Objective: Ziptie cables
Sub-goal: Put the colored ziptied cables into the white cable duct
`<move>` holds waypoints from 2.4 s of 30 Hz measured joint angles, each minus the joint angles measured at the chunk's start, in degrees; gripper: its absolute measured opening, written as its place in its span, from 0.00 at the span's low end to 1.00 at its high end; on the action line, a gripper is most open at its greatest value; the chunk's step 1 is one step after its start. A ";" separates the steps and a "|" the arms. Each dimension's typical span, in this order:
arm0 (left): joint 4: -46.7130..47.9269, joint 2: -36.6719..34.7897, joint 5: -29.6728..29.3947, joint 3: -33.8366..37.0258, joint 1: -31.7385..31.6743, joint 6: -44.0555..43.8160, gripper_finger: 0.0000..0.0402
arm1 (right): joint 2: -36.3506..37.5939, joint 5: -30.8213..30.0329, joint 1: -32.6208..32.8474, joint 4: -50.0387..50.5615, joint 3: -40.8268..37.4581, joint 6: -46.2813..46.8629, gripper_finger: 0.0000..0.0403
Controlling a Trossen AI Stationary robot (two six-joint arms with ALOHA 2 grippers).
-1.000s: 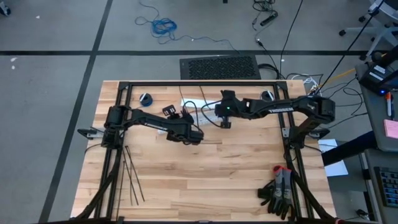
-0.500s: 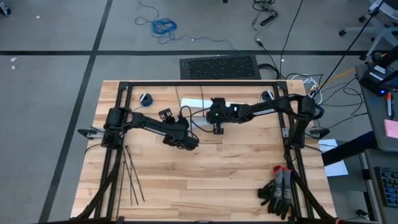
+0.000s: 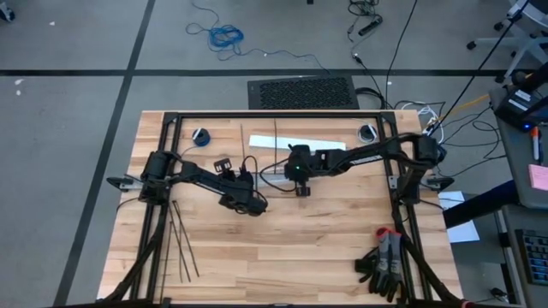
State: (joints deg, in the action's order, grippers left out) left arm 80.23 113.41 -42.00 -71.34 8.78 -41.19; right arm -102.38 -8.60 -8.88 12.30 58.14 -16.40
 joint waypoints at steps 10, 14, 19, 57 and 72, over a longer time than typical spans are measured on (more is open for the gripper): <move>-1.39 -0.01 -0.14 -0.66 2.12 -0.36 0.00 | 12.01 -4.86 1.12 12.74 4.10 6.33 0.44; -1.44 -0.01 -0.23 -1.66 3.09 2.83 0.01 | 16.93 -6.16 1.56 15.66 4.21 10.91 0.47; -1.82 0.01 0.07 -3.96 4.44 9.10 0.13 | 17.37 -4.62 4.29 16.17 4.21 16.10 0.44; 9.28 -1.89 1.47 2.34 10.81 -28.99 0.38 | 27.66 -5.30 2.43 -14.15 -23.97 13.25 0.01; -0.23 -1.91 -3.89 2.24 8.76 -16.41 0.38 | 14.56 14.22 -17.93 -10.20 -13.11 0.83 0.00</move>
State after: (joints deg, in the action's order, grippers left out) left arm 79.99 111.50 -45.88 -69.10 17.54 -57.60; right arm -87.82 5.62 -26.81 2.11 45.02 -15.57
